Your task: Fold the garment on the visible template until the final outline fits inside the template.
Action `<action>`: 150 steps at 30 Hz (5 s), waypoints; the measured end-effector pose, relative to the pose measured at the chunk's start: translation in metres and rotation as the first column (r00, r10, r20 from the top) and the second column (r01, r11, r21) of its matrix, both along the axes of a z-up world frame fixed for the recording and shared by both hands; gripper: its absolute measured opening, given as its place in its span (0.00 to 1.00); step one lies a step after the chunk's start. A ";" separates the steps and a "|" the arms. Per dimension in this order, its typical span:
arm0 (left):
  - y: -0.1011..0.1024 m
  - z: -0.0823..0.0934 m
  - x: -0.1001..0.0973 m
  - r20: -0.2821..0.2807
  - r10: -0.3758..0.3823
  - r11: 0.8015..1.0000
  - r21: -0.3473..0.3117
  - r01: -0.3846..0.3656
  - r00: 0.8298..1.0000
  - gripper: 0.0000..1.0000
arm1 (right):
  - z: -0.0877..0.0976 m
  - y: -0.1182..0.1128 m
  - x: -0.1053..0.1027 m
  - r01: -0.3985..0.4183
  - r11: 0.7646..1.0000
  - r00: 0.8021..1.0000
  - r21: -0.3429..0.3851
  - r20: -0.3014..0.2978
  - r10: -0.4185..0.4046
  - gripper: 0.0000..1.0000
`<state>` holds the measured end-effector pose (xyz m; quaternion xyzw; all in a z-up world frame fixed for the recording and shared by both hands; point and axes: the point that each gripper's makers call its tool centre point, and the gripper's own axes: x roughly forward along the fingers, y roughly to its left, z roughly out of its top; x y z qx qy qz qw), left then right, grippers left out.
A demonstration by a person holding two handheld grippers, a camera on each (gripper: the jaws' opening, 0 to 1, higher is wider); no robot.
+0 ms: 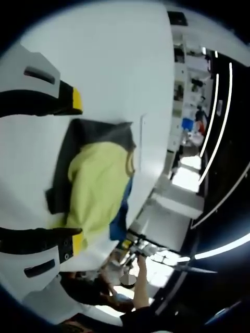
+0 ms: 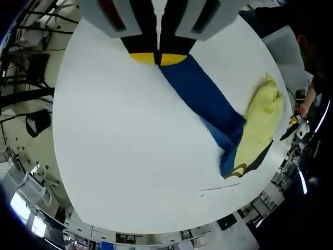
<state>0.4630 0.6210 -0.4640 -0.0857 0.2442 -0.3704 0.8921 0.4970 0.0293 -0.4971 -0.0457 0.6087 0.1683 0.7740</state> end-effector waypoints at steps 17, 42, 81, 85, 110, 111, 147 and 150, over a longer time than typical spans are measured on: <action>-0.013 -0.006 0.011 -0.019 0.000 1.000 -0.017 -0.001 1.000 0.83 | -0.036 0.024 0.058 0.016 0.999 0.997 0.028 0.077 -0.018 0.00; -0.023 -0.008 0.010 -0.026 -0.018 0.999 -0.031 0.017 0.999 0.83 | -0.046 -0.039 -0.012 0.117 0.992 0.992 -0.050 -0.047 -0.119 0.00; -0.027 -0.018 0.001 -0.051 -0.031 0.998 -0.064 0.028 0.998 0.82 | -0.013 -0.021 -0.013 0.230 0.971 0.973 -0.066 -0.015 -0.232 0.00; -0.025 -0.018 0.002 -0.052 -0.022 0.998 -0.062 0.019 0.998 0.82 | -0.030 -0.039 0.000 0.228 0.969 0.973 -0.096 -0.015 -0.230 0.00; -0.024 -0.012 0.000 -0.049 -0.010 0.998 -0.066 0.007 0.999 0.83 | -0.032 -0.057 -0.002 0.241 0.969 0.966 -0.059 0.109 -0.234 0.32; -0.024 -0.011 0.000 -0.047 -0.010 0.998 -0.068 0.007 0.999 0.83 | -0.029 -0.056 -0.004 0.258 0.966 0.959 -0.027 0.125 -0.253 0.32; -0.009 0.005 0.003 -0.017 0.025 0.996 -0.080 -0.026 1.000 0.84 | -0.022 -0.029 -0.059 0.596 0.613 0.693 0.518 0.052 -0.719 0.12; -0.009 0.003 0.003 -0.023 0.024 0.997 -0.074 -0.025 0.999 0.84 | -0.022 -0.029 -0.059 0.599 0.607 0.689 0.522 0.052 -0.723 0.11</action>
